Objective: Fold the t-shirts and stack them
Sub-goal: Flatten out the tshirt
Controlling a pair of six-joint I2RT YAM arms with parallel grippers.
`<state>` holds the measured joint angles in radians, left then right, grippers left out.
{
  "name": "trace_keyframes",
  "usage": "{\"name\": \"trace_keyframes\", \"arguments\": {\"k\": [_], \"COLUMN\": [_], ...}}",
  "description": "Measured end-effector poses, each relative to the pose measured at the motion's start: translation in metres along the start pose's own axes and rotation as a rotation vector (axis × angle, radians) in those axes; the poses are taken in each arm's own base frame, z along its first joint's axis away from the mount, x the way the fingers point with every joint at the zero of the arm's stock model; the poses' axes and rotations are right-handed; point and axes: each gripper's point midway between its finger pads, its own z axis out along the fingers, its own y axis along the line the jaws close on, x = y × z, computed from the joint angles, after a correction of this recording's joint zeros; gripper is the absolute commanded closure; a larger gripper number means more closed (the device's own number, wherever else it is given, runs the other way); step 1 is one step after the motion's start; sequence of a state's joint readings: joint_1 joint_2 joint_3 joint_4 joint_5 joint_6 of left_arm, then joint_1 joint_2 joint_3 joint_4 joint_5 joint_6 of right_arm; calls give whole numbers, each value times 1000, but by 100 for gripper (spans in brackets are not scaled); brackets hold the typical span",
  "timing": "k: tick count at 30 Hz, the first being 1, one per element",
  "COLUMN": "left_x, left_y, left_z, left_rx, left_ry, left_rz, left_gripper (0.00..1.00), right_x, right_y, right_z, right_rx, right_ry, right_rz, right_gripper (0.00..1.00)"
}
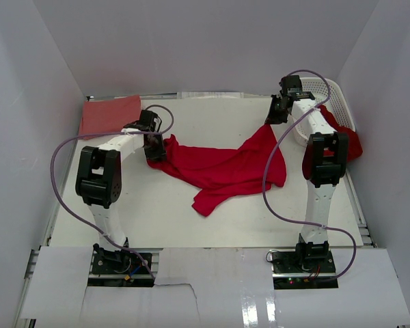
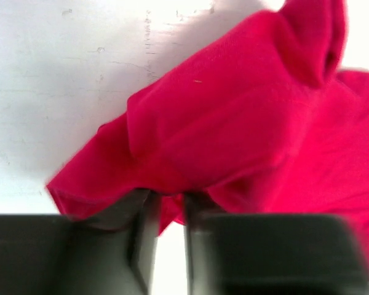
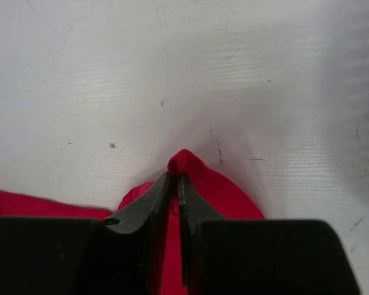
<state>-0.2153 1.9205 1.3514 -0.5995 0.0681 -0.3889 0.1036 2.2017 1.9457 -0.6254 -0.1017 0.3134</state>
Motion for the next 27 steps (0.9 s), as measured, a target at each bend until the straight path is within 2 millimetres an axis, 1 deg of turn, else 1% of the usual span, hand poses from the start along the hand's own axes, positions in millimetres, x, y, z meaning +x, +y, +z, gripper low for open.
{"name": "trace_keyframes", "arguments": {"k": [1, 2, 4, 8, 11, 13, 14, 16, 17, 19, 20, 22, 23, 25, 27], "left_x": [1, 3, 5, 5, 3, -1, -5, -20, -31, -64, -83, -111, -123, -135, -140], "left_y": [1, 2, 3, 2, -1, -4, -6, -13, -19, -32, -38, -46, -47, -41, -27], "left_z": [3, 6, 11, 10, 4, -5, -12, -31, -41, -65, -80, -108, -123, -152, -179], "left_rx": [-4, -8, -9, 0, 11, 21, 29, 55, 72, 120, 151, 210, 241, 294, 341], "left_ry": [6, 16, 27, 27, 18, 3, -8, -40, -60, -132, -177, -244, -276, -319, -348], "left_rz": [-2, -6, 1, 1, 2, 0, -4, -14, -18, -29, -36, -55, -70, -107, -160], "left_gripper": [97, 100, 100, 100, 100, 100, 100, 100, 100, 100, 100, 100, 100, 100, 100], "right_x": [0, 0, 2, 5, 8, 9, 8, 6, 3, -10, -20, -37, -41, -46, -44], "right_y": [0, 1, 0, 0, 1, 2, 4, 8, 11, 21, 29, 44, 51, 61, 70], "right_z": [0, 0, 1, 2, 2, 1, 0, -6, -9, -22, -32, -52, -66, -93, -125], "right_rx": [-2, -4, -6, -8, -11, -21, -28, -42, -51, -78, -102, -154, -176, -213, -243], "right_ry": [0, 1, 4, 12, 18, 23, 22, 20, 19, 3, -16, -68, -84, -120, -150], "right_rz": [0, 0, 1, 1, 1, 2, 1, 1, 0, -5, -11, -28, -34, -49, -64], "right_gripper": [85, 85, 85, 85, 87, 87, 88, 88, 88, 88, 88, 88, 88, 88, 88]}}
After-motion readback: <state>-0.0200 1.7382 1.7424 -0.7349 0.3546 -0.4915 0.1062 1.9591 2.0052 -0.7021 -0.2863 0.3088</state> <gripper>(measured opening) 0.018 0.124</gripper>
